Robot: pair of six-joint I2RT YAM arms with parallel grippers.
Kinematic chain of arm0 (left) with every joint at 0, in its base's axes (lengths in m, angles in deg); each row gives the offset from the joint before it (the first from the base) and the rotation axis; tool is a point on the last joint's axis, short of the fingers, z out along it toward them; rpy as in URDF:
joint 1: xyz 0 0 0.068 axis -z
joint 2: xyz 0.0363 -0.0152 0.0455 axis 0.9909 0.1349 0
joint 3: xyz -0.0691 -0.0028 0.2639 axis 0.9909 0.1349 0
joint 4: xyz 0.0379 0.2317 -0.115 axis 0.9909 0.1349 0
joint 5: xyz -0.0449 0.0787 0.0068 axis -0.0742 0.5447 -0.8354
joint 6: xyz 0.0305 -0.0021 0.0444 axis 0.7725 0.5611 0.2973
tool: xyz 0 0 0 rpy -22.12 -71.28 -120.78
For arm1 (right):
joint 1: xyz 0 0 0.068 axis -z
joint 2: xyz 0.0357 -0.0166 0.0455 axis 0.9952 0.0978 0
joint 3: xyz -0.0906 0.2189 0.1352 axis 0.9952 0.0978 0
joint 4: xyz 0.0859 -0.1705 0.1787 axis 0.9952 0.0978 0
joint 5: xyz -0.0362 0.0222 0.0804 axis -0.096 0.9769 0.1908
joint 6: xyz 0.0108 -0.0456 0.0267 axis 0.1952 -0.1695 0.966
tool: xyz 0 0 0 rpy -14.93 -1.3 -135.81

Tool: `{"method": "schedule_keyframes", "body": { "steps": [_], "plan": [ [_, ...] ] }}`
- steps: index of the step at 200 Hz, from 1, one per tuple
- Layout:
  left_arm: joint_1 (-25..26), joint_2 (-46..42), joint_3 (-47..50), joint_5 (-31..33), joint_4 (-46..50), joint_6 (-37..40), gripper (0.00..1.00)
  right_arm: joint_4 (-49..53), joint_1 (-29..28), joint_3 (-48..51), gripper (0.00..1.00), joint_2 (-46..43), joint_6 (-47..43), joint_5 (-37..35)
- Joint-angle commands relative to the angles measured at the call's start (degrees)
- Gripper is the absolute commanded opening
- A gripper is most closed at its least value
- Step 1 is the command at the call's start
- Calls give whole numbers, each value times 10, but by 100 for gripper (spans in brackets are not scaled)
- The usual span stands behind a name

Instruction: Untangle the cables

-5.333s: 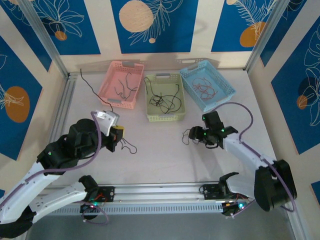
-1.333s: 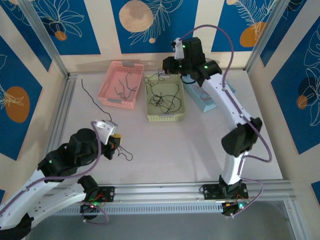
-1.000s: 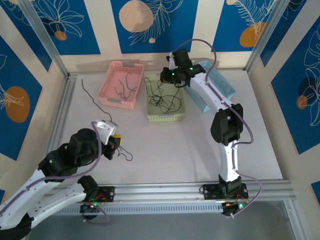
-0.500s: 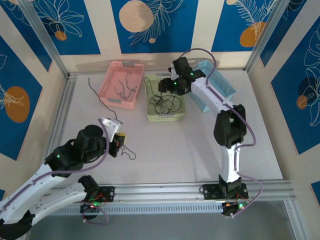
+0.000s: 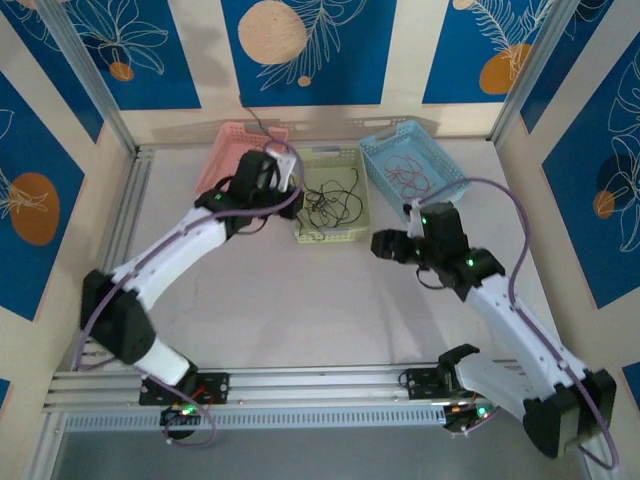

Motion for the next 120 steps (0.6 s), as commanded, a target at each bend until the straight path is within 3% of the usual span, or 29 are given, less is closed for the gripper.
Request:
{"method": "schedule_keyframes", "body": {
  "steps": [1, 23, 43, 51, 65, 77, 103, 120],
  "plan": [
    [-21, 97, -108, -36, -13, -5, 0, -18, -10, 52, 66, -78, 16, -34],
    [-29, 200, -212, -37, 7, -3, 0, -36, -54, 63, 67, -124, 4, -80],
    [-32, 286, -304, -51, 41, -2, 0, -30, -54, 57, 67, -123, 3, -91],
    [-31, 315, -337, -58, 57, 0, 8, -29, -53, 57, 67, -121, 2, -93],
    [-32, 351, -385, -51, 95, 10, 42, -27, -52, 58, 67, -116, 3, -92],
    [-31, 354, -397, -39, 115, 21, 60, -27, -52, 57, 68, -111, 3, -89],
    [-31, 285, -345, -34, 101, 34, 70, -35, -51, 62, 68, -108, 2, -94],
    [-31, 186, -241, -26, 52, 38, 72, -46, -48, 70, 69, -107, 1, -98]
  ]
}}
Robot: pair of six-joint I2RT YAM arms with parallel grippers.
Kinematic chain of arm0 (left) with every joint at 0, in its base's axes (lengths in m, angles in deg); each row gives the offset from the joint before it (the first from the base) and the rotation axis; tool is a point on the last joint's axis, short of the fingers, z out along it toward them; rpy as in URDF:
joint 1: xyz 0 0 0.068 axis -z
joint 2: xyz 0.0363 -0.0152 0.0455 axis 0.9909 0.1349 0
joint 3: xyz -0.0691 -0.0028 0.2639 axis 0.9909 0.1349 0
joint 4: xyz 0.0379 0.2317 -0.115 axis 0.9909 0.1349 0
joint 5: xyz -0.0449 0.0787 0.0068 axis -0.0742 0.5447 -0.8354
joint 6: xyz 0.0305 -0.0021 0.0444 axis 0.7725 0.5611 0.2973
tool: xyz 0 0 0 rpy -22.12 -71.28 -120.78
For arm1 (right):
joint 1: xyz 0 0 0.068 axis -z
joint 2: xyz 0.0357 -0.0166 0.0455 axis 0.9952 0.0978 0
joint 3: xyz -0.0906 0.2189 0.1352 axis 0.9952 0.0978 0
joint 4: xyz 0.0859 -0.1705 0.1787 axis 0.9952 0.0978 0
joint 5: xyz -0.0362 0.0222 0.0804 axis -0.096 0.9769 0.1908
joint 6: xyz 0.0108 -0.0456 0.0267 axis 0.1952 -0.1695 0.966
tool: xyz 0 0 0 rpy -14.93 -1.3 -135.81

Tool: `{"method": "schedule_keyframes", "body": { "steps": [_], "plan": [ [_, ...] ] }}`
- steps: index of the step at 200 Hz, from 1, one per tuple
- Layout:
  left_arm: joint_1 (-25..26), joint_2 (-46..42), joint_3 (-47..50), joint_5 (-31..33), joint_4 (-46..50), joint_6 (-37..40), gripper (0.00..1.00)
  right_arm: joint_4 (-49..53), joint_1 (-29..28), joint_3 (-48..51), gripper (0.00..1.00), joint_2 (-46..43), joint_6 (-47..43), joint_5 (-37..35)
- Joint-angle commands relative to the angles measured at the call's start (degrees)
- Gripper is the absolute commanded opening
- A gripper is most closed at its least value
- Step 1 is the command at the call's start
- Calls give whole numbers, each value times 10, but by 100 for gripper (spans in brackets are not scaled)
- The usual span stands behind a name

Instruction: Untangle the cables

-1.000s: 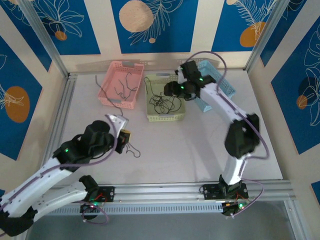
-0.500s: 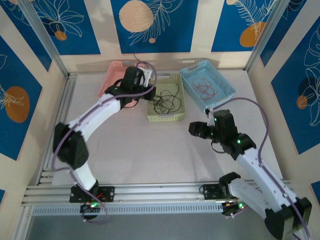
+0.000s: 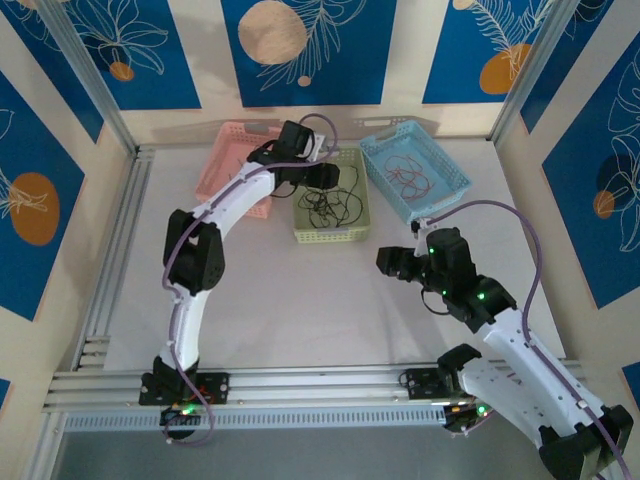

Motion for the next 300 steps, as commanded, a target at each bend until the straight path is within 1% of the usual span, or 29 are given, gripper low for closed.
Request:
{"method": "schedule_keyframes", "body": {
  "steps": [1, 16, 21, 35, 40, 49, 80, 100, 121, 140, 150, 161, 175, 186, 190, 197, 211, 226, 239, 249, 256, 263, 274, 279, 285, 290, 293, 297, 300],
  "plan": [
    [-3, -147, 93, 7, -32, 16, 72, -26, 5, 8, 69, -2, -4, -18],
    [-3, -262, 229, 35, -102, 15, 74, -39, 13, 21, 70, 1, -7, -31],
    [-3, -300, 278, 45, -127, 15, 79, -44, 17, 26, 70, 2, -7, -38],
    [-3, -413, 422, 89, -193, 13, 82, -57, 34, 39, 71, 4, -7, -55],
    [-3, -454, 469, 106, -217, 11, 87, -64, 42, 44, 71, 4, -8, -59],
    [-3, -523, 557, 139, -252, 12, 92, -80, 62, 56, 71, 4, -9, -68],
    [-3, -730, 791, 283, -339, 37, 92, -184, 124, 128, 70, 16, -46, -96],
    [-5, -813, 879, 382, -361, 52, 92, -246, 156, 162, 70, 28, -75, -108],
    [-5, -851, 929, 443, -373, 84, 91, -273, 188, 171, 70, 33, -88, -99],
    [-5, -870, 987, 484, -439, 140, 91, -312, 210, 185, 69, 33, -121, -99],
    [-6, -871, 1017, 502, -493, 173, 92, -345, 217, 202, 68, 39, -140, -100],
    [-11, -868, 1041, 513, -536, 192, 95, -388, 225, 224, 67, 51, -155, -99],
    [-27, -845, 1067, 491, -594, 203, 98, -466, 226, 254, 66, 88, -173, -112],
    [-50, -816, 1081, 470, -635, 189, 100, -531, 226, 271, 66, 126, -179, -121],
    [-61, -800, 1085, 456, -651, 186, 100, -535, 225, 267, 66, 138, -180, -129],
    [-81, -764, 1089, 430, -680, 180, 100, -550, 222, 260, 67, 157, -185, -133],
    [-128, -682, 1092, 381, -764, 162, 100, -656, 226, 274, 67, 204, -191, -133],
    [-155, -599, 1076, 333, -834, 166, 100, -739, 234, 274, 67, 261, -193, -130],
    [-179, -515, 1063, 292, -922, 164, 100, -814, 241, 273, 67, 315, -202, -108],
    [-182, -462, 1051, 277, -975, 203, 100, -863, 247, 271, 67, 373, -203, -100],
    [-191, -430, 1046, 266, -999, 206, 100, -934, 251, 274, 66, 418, -210, -77],
    [-202, -385, 1040, 254, -1027, 196, 100, -925, 246, 273, 64, 434, -226, -48],
    [-211, -294, 1027, 229, -1112, 202, 100, -927, 227, 253, 63, 459, -238, -91],
    [-207, -314, 1009, 229, -1065, 209, 100, -898, 225, 241, 64, 458, -242, -88],
    [-210, -354, 980, 213, -940, 204, 99, -826, 229, 215, 64, 447, -237, -78],
    [-214, -360, 951, 199, -864, 201, 99, -771, 239, 185, 64, 449, -227, -74],
    [-221, -350, 939, 187, -855, 198, 98, -754, 245, 168, 63, 454, -221, -69],
    [-231, -336, 930, 175, -866, 193, 100, -756, 253, 168, 65, 454, -217, -52],
    [-240, -333, 926, 169, -866, 186, 100, -759, 268, 174, 65, 450, -212, -19]
  ]
}}
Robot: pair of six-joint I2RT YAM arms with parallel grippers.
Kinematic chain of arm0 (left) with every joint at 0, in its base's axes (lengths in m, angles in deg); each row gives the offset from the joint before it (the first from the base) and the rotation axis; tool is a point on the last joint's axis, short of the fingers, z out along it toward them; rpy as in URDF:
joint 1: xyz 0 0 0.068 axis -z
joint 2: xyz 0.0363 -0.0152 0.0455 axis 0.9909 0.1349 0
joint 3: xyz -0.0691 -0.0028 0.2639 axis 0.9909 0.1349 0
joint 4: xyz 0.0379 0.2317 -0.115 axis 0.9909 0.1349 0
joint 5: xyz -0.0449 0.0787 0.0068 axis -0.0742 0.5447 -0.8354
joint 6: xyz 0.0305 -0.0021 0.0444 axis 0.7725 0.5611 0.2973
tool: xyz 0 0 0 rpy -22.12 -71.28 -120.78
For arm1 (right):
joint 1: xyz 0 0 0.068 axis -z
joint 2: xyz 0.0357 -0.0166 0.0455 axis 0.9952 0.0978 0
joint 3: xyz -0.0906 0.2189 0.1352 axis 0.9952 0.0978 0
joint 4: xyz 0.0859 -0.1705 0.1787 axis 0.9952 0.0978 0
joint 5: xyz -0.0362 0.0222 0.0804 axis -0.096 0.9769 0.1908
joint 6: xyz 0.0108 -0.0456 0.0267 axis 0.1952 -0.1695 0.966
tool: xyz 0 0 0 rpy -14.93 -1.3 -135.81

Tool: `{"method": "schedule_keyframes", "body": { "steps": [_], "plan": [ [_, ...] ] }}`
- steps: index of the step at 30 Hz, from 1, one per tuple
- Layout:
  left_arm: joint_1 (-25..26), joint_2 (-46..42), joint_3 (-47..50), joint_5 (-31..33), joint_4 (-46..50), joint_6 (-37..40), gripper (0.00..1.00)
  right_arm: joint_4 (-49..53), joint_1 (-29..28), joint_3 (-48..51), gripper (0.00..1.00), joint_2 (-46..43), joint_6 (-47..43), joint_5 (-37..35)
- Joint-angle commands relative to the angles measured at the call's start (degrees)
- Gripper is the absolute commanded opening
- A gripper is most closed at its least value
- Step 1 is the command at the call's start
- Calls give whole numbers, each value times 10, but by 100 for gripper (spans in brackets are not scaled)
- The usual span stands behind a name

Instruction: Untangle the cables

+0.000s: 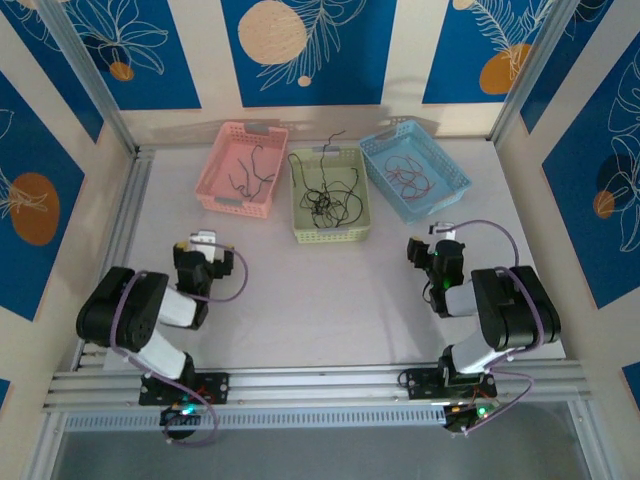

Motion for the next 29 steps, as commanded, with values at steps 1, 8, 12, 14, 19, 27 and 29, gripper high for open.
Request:
{"method": "schedule_keyframes", "body": {
  "steps": [1, 8, 12, 14, 19, 27, 29],
  "plan": [
    [-36, -2, -75, -89, 40, -11, 100, 25, 35, -67, 64, -7, 1, 68],
    [-50, -13, -77, -106, 66, -24, 100, 23, 19, -68, 99, -6, -9, 41],
    [-50, -11, -76, -106, 61, -23, 100, 23, 20, -68, 99, -6, -9, 42],
    [-50, -11, -76, -106, 61, -23, 100, 24, 19, -68, 99, -6, -9, 42],
    [-50, -11, -76, -107, 61, -23, 100, 25, 19, -68, 99, -6, -9, 42],
    [-50, -12, -76, -107, 62, -23, 100, 32, 25, -72, 99, -4, -7, 56],
    [-50, -11, -76, -107, 62, -23, 100, 27, 24, -69, 99, -6, -9, 55]
  ]
}}
